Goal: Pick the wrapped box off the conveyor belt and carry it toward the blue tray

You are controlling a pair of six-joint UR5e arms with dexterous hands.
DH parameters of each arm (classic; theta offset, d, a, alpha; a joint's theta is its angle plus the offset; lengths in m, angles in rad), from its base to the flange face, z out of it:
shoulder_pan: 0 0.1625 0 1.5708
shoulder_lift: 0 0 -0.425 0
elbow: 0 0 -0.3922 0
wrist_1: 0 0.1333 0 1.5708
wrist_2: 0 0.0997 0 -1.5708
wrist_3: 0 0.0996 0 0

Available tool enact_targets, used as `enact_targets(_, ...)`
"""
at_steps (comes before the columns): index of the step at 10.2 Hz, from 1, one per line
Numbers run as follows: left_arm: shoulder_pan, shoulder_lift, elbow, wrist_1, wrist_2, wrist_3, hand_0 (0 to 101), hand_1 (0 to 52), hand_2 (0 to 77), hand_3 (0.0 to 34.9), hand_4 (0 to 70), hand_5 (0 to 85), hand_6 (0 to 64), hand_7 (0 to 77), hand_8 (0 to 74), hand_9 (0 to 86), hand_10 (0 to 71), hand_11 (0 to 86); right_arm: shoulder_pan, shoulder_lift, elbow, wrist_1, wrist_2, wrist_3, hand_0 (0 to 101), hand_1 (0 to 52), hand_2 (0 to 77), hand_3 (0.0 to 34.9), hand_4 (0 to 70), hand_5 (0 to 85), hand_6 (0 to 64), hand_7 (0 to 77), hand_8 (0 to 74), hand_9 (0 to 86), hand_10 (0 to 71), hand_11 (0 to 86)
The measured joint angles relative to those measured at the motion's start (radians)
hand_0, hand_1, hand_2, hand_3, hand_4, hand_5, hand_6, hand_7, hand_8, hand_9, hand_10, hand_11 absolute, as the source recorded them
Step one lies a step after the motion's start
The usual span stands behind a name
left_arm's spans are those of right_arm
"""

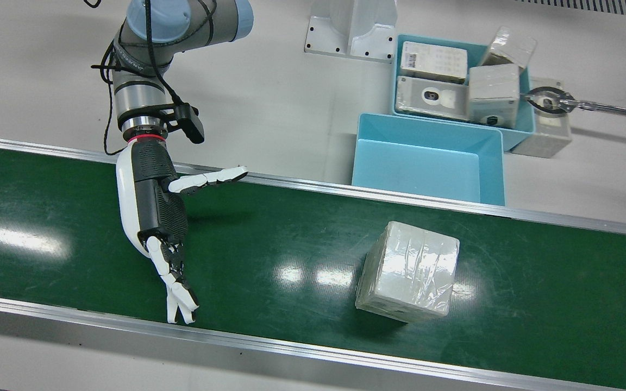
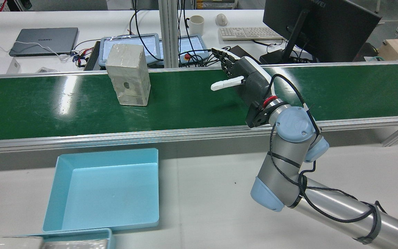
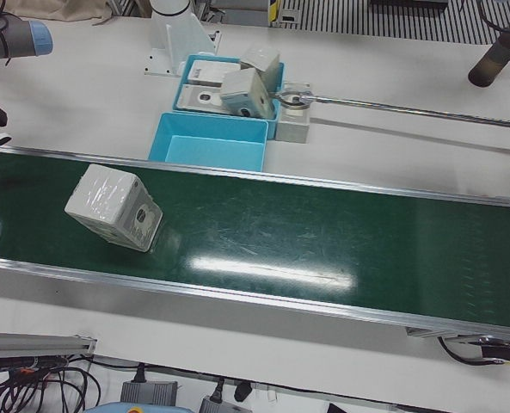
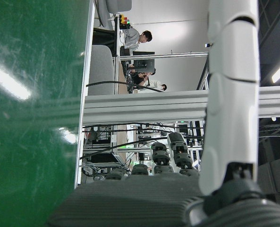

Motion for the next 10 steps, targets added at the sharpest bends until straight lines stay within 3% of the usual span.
enact_targets(1,0.000,0.000,0.000,0.000,0.000,0.000,0,0.0,0.5,0.0,0.0,1.1,0.5,0.5,0.5,0.5,0.5,0.5,0.001,-0.001,-0.001,0.000,0.001,0.001,48,13.6,3.3,0.0,5.4,12.5,1.1,0.5,0.0,1.1,0.0,1.6)
enact_targets(10,0.000,0.000,0.000,0.000,0.000,0.000,0,0.0,0.5,0.0,0.0,1.1,0.5,0.5,0.5,0.5,0.5,0.5,0.005,-0.007,-0.001,0.000,0.003,0.002,48,13.6,3.3,0.0,6.0,13.1,0.0,0.5,0.0,1.1,0.0,1.6)
